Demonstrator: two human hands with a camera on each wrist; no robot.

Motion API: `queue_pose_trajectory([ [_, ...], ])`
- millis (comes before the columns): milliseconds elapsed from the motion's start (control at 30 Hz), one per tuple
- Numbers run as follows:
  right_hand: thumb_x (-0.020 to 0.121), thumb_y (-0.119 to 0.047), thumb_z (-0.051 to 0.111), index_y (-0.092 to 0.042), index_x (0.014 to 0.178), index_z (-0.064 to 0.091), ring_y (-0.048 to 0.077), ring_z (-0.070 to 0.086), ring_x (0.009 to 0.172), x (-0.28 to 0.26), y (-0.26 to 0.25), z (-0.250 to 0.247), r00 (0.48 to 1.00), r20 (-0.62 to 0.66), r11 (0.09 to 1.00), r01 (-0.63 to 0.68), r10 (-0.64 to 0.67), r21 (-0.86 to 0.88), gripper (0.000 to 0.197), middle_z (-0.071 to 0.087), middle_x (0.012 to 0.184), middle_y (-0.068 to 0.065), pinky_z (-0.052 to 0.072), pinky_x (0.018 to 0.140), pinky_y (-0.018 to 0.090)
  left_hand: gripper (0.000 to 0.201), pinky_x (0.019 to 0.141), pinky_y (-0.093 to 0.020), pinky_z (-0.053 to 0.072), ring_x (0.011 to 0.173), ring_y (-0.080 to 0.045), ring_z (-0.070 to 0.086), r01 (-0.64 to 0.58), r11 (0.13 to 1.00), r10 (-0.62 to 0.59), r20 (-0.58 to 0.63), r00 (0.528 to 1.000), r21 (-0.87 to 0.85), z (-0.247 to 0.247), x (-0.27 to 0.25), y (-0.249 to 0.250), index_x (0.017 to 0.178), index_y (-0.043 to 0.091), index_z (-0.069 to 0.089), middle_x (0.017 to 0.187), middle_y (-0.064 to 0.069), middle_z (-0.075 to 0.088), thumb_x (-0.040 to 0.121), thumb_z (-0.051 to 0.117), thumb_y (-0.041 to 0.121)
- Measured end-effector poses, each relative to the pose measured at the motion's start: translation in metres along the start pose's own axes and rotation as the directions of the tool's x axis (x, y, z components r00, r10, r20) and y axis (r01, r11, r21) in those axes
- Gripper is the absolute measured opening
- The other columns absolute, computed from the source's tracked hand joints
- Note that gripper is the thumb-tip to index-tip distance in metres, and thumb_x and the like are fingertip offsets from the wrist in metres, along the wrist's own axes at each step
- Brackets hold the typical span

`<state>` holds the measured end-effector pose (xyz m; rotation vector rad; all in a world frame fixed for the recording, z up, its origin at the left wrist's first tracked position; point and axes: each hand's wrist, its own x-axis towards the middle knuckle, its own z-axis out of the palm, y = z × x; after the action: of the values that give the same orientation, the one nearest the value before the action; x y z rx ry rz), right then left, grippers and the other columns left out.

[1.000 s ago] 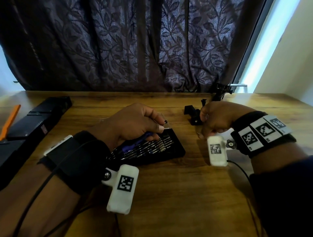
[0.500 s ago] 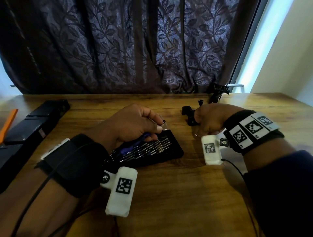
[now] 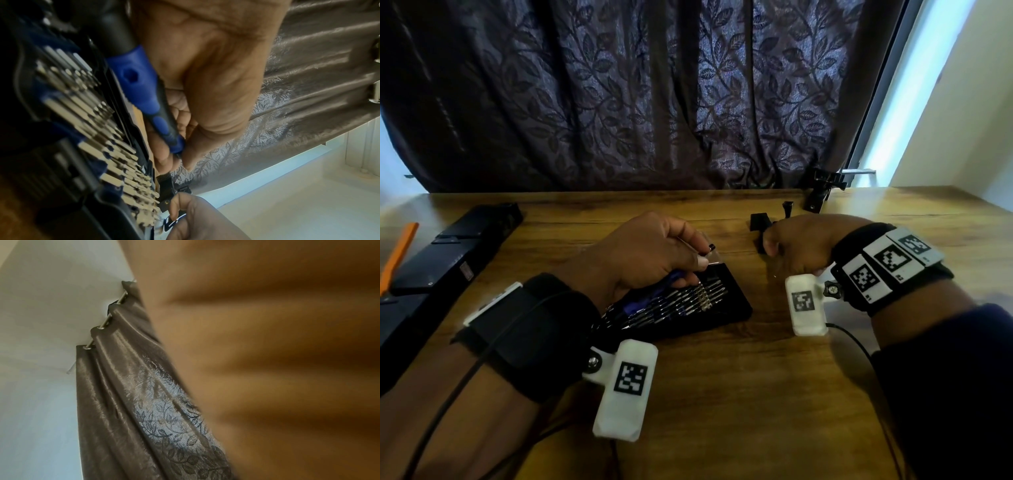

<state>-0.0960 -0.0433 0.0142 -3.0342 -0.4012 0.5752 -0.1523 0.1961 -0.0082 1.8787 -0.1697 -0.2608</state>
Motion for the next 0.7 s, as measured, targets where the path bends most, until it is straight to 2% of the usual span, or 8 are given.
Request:
queue_pose_trajectory([
  [67, 0.08, -0.025, 0.082, -0.027, 0.103, 0.061, 0.014, 0.061, 0.067, 0.003, 0.005, 0.003, 0.999, -0.034, 0.997, 0.042, -0.04, 0.068, 0.031, 0.066, 0.086, -0.001, 0.046, 0.055, 0.025, 0.014, 0.06, -0.023, 0.06, 0.075, -0.022, 0.075, -0.001, 1.0, 0.001, 0.004, 1.0, 0.005, -0.001, 0.0, 0.0, 0.102, 0.004, 0.071, 0.096, -0.023, 0.076, 0.09, 0.073, -0.003],
  [167, 0.074, -0.033, 0.088, -0.033, 0.096, 0.067, 0.014, 0.069, 0.076, 0.003, 0.014, 0.007, 0.986, -0.122, 0.976, 0.133, -0.113, 0.17, 0.031, 0.073, 0.084, -0.006, 0.055, 0.071, 0.03, 0.02, 0.06, -0.023, 0.059, 0.076, -0.021, 0.075, -0.005, 1.0, 0.005, 0.004, 1.0, -0.009, -0.001, -0.001, 0.002, 0.108, 0.006, 0.07, 0.093, -0.018, 0.078, 0.09, 0.074, -0.002],
  [267, 0.08, -0.015, 0.084, -0.025, 0.099, 0.07, 0.011, 0.071, 0.067, 0.0, 0.016, 0.009, 0.944, -0.251, 0.891, 0.293, -0.212, 0.348, 0.026, 0.077, 0.076, 0.002, 0.052, 0.072, 0.026, 0.026, 0.059, -0.021, 0.057, 0.076, -0.018, 0.075, -0.017, 0.999, 0.017, -0.002, 1.0, -0.043, -0.002, 0.0, 0.002, 0.113, 0.008, 0.069, 0.091, -0.011, 0.079, 0.089, 0.075, 0.0],
  [367, 0.082, 0.004, 0.076, -0.013, 0.093, 0.073, 0.019, 0.067, 0.06, -0.002, 0.012, 0.008, 0.855, -0.467, 0.731, 0.465, -0.225, 0.5, 0.021, 0.074, 0.072, 0.014, 0.055, 0.063, 0.029, 0.027, 0.062, -0.02, 0.057, 0.075, -0.016, 0.074, -0.058, 0.995, 0.056, -0.025, 0.998, -0.081, 0.0, 0.001, 0.002, 0.114, 0.006, 0.07, 0.089, -0.011, 0.079, 0.088, 0.077, 0.003],
  [467, 0.083, 0.008, 0.076, -0.006, 0.093, 0.072, 0.016, 0.065, 0.056, -0.005, 0.004, 0.007, 0.752, -0.636, 0.55, 0.61, -0.175, 0.57, 0.018, 0.072, 0.068, 0.009, 0.054, 0.058, 0.022, 0.021, 0.066, -0.02, 0.058, 0.07, -0.013, 0.071, -0.113, 0.987, 0.106, -0.065, 0.992, -0.113, 0.001, 0.0, 0.005, 0.109, 0.009, 0.073, 0.087, -0.014, 0.079, 0.088, 0.078, 0.008],
  [567, 0.084, 0.001, 0.077, -0.005, 0.092, 0.071, 0.013, 0.064, 0.054, -0.01, -0.006, 0.007, 0.677, -0.725, 0.361, 0.712, -0.125, 0.602, 0.012, 0.071, 0.067, 0.005, 0.048, 0.05, 0.018, 0.015, 0.066, -0.019, 0.059, 0.073, -0.014, 0.073, -0.194, 0.971, 0.182, -0.088, 0.979, -0.141, 0.002, -0.002, 0.011, 0.104, 0.013, 0.075, 0.088, -0.016, 0.079, 0.09, 0.076, 0.008],
  [633, 0.082, -0.012, 0.077, -0.008, 0.091, 0.071, 0.013, 0.065, 0.056, -0.013, -0.013, 0.007, 0.655, -0.75, 0.253, 0.744, -0.09, 0.619, 0.011, 0.073, 0.071, 0.004, 0.045, 0.047, 0.018, 0.014, 0.064, -0.022, 0.059, 0.074, -0.019, 0.071, -0.245, 0.959, 0.234, -0.092, 0.968, -0.143, 0.003, -0.003, 0.013, 0.105, 0.014, 0.075, 0.091, -0.02, 0.077, 0.092, 0.073, 0.008],
  [700, 0.082, -0.019, 0.074, -0.01, 0.091, 0.071, 0.013, 0.067, 0.059, -0.013, -0.017, 0.007, 0.637, -0.767, 0.185, 0.765, -0.081, 0.617, 0.013, 0.076, 0.079, 0.006, 0.044, 0.048, 0.019, 0.015, 0.059, -0.025, 0.057, 0.069, -0.02, 0.068, -0.276, 0.948, 0.262, -0.102, 0.96, -0.159, 0.005, -0.004, 0.013, 0.106, 0.018, 0.075, 0.095, -0.022, 0.076, 0.095, 0.07, 0.009],
])
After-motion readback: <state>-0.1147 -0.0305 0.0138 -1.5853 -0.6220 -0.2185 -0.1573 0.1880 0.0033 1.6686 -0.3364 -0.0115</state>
